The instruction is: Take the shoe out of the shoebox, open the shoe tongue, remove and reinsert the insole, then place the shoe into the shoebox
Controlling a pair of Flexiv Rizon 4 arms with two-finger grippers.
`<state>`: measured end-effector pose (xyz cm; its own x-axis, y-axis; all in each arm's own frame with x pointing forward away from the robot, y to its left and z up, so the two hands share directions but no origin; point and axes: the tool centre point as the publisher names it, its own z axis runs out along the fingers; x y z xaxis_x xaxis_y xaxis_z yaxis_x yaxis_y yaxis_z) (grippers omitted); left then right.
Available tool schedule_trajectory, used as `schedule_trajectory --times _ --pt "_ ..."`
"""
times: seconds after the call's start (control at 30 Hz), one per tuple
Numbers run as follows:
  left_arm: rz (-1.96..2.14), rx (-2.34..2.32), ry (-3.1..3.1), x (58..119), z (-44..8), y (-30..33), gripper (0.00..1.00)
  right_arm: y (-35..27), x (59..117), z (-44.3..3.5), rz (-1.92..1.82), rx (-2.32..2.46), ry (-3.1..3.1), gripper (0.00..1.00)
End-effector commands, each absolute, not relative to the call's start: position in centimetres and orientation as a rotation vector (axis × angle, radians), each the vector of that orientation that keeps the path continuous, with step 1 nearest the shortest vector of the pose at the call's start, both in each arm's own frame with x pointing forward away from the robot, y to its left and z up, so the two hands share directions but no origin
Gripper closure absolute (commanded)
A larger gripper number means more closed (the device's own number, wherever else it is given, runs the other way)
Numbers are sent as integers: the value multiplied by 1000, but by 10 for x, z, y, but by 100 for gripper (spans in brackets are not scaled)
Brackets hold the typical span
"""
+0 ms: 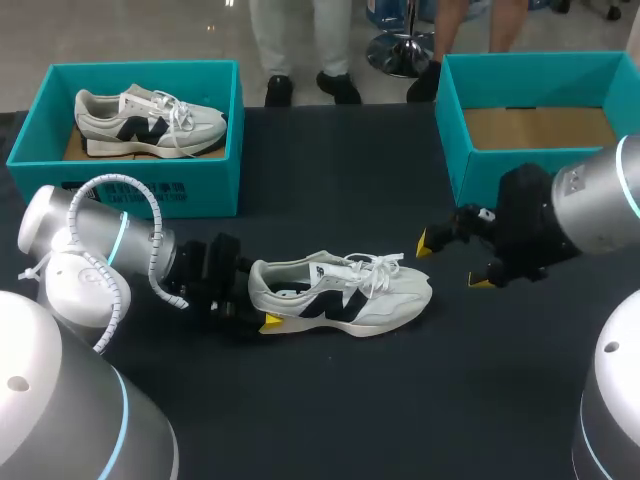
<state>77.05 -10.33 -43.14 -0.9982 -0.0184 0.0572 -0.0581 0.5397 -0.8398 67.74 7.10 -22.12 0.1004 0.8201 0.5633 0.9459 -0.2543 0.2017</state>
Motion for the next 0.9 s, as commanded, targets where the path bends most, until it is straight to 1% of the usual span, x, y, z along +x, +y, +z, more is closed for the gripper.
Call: schedule_trajectory --times 0.03,0.63,0.9 --pt "1481 71 -2725 771 -440 -108 100 73 678 -223 -878 -2166 -1771 0" --pt "1481 71 -2725 771 -440 -108 100 77 682 -224 -858 -2174 -1818 0" --pt "1481 71 -2725 771 -440 -108 100 104 695 -248 -755 -2233 -1923 0"
